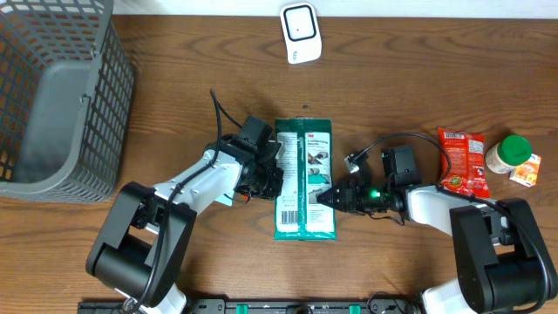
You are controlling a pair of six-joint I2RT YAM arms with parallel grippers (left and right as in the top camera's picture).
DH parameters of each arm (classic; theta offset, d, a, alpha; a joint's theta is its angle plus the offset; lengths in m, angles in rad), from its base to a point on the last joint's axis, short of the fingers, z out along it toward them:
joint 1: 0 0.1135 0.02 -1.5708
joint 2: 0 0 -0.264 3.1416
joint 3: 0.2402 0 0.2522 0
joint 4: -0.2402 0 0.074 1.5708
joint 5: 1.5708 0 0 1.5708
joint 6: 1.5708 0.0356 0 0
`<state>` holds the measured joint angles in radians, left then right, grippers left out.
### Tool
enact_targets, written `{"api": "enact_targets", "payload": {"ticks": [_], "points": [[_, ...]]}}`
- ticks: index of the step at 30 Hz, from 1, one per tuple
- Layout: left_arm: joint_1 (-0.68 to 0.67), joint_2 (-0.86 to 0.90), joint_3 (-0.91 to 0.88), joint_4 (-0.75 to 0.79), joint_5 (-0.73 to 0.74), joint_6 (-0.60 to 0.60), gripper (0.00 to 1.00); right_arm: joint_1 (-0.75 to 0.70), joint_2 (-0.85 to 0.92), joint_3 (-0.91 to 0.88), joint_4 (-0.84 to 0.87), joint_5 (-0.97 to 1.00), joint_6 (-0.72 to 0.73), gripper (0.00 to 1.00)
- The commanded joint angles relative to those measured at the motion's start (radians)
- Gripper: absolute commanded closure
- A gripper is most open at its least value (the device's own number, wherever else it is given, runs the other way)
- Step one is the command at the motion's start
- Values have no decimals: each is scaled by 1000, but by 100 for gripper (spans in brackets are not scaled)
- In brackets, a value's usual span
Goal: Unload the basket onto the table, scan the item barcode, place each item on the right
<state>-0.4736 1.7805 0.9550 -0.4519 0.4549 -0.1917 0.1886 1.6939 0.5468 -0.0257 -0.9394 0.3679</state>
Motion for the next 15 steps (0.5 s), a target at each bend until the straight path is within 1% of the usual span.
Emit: {"api": "enact_targets", "payload": {"ticks": [1,7,10,15], "points": [[-4,13,-7,-1,5,-13,83,26,8,-6,26,-16,27,51],[-4,13,-7,2,5,-13,83,82,8,-6,73,-1,58,51],[-4,13,-7,2,5,-13,83,126,8,-6,134,-1,92,51],[-4,13,-7,2,5,-13,83,169,8,-6,194,20,129,55]]}}
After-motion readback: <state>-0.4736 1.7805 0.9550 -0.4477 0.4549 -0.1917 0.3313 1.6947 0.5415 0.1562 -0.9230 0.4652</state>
